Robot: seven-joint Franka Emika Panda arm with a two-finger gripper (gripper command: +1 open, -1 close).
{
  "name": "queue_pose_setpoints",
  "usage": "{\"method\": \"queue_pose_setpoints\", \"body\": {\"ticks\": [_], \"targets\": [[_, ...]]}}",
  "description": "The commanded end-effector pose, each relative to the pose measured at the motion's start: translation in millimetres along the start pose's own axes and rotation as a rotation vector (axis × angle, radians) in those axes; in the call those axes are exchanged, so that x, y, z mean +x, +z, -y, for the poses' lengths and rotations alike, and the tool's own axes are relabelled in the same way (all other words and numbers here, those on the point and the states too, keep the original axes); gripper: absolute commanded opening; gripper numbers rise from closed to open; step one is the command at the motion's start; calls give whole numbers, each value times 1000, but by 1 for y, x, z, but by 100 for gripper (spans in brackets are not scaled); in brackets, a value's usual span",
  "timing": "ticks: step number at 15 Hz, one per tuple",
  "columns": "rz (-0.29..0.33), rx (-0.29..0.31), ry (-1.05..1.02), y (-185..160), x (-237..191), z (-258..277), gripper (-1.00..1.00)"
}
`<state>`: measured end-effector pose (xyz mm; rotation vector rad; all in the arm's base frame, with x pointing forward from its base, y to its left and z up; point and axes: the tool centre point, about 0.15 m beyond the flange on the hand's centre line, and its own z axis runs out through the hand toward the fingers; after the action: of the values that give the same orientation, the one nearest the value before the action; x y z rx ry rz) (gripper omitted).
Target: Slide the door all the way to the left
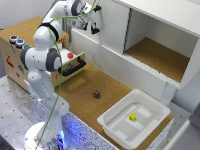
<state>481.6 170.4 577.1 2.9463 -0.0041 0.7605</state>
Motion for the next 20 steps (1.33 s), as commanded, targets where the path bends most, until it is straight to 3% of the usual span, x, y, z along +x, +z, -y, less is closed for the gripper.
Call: {"method": "queue_pose_setpoints", "body": {"ticks": [1,5,14,16,20], "targets": [[-42,45,71,4,-74,-8,100],[34,-11,38,0,-93,-6,100],[27,-20,41,-3,-87,-6,100],[33,6,14,-5,-87,-42,100],[67,-54,-24,9,-117,-131,100]]}}
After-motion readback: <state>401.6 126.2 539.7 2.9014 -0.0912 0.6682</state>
